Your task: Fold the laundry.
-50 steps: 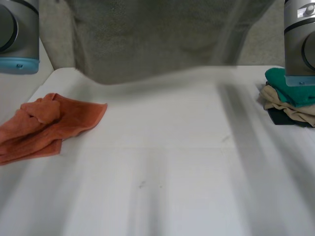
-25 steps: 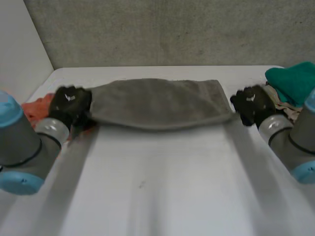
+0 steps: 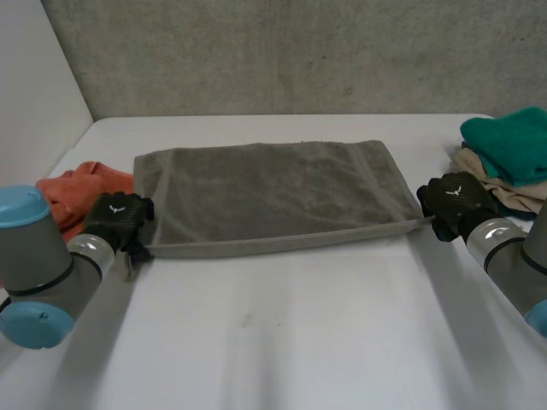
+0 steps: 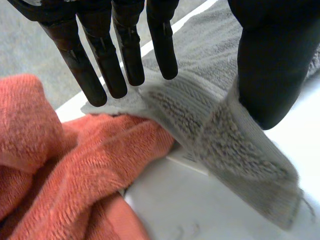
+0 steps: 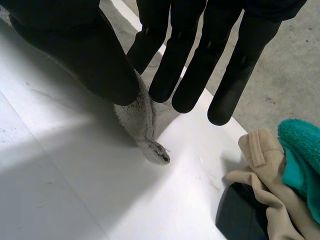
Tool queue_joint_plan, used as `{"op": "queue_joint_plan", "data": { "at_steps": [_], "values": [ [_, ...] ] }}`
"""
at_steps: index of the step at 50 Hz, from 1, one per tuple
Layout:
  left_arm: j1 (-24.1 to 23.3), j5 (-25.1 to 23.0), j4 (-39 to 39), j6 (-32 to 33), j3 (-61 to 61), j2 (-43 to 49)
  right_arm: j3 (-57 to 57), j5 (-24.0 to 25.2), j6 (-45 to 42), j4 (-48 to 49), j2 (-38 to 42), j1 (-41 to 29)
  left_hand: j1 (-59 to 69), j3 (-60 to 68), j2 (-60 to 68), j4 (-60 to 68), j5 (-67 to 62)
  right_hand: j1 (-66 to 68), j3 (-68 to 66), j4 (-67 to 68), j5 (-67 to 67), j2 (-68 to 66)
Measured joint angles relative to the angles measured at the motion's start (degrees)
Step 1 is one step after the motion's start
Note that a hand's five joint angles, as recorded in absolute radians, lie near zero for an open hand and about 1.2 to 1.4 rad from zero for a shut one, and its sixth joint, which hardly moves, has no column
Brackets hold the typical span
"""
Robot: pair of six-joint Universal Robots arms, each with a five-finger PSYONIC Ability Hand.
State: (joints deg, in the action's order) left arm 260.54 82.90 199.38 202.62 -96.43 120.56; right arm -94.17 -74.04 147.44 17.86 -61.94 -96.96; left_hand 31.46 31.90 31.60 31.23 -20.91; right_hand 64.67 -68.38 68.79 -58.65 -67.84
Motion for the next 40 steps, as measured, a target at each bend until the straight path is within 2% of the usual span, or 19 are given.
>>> {"op": "queue_joint_plan", "data": {
  "at_steps": [4,6,8,9,10,15,19,24,28,31,34,40],
  "values": [
    [0.46,0.35,-2.45,-1.08,-0.16,-0.78,0.19,-0.65,-0.12,-0.02,0.07,0.16,0.18,0.14,0.2,0.23,-0.32,0.0,0.0,0.0,-0.01,0.0],
    [0.72,0.53,-3.54,-1.23,-0.32,-1.43,0.28,-1.0,-0.19,-0.1,0.03,0.19,4.87,3.51,4.27,4.3,-4.61,0.0,0.0,0.0,-0.01,0.0],
    [1.14,0.71,-5.09,-1.1,-0.79,-2.73,0.37,-1.49,-0.36,-0.46,-0.14,0.2,14.79,13.09,13.51,12.9,-12.95,0.0,0.0,0.0,-0.03,0.0],
    [1.35,0.74,-5.87,-0.92,-1.14,-3.5,0.37,-1.64,-0.51,-0.79,-0.29,0.2,29.99,26.2,26.75,27.13,-26.84,0.0,0.0,0.0,-0.01,0.0],
    [1.51,0.73,-6.59,-0.73,-1.52,-4.23,0.36,-1.72,-0.65,-1.12,-0.42,0.21,34.22,30.68,31.31,31.68,-31.29,0.0,0.0,0.0,-0.03,0.0],
    [1.93,0.67,-13.17,2.3,-4.57,-9.69,0.16,-1.67,-3.93,-6.41,-2.32,0.72,35.24,36.24,36.91,37.43,-34.8,0.0,0.0,0.0,-0.03,0.0],
    [1.96,0.96,-22.06,7.76,-7.56,-14.82,-0.47,-1.59,-10.81,-15.23,-4.9,2.52,35.24,36.24,36.91,37.44,-34.8,0.0,-0.01,0.0,-0.03,0.0],
    [2.46,2.43,-39.96,20.03,-12.16,-22.44,-3.55,-1.97,-28.24,-36.41,-9.93,7.78,35.23,36.24,36.95,37.45,-34.8,0.0,0.0,0.0,-0.05,0.0],
    [2.97,2.23,-46.9,26.18,-13.53,-26.09,-5.42,-0.67,-38.1,-45.99,-12.34,10.63,35.24,36.24,37.0,37.46,-34.8,0.0,0.0,0.0,-0.07,0.0],
    [2.75,1.37,-46.48,27.14,-12.87,-26.77,-5.61,0.25,-39.62,-46.71,-12.73,10.88,35.24,36.25,37.03,37.46,-34.8,0.0,0.0,0.0,-0.21,0.0],
    [1.67,0.39,-42.44,25.97,-10.47,-25.66,-4.85,0.76,-37.95,-44.11,-12.09,10.0,35.23,36.26,37.03,37.47,-34.8,0.0,0.0,0.0,-0.27,0.0],
    [-2.15,0.9,-28.55,20.21,-0.54,-17.24,-0.29,-0.65,-27.46,-30.55,-8.02,4.05,35.23,36.26,37.03,37.47,-35.65,0.0,0.0,0.0,-0.37,0.0]
  ]
}}
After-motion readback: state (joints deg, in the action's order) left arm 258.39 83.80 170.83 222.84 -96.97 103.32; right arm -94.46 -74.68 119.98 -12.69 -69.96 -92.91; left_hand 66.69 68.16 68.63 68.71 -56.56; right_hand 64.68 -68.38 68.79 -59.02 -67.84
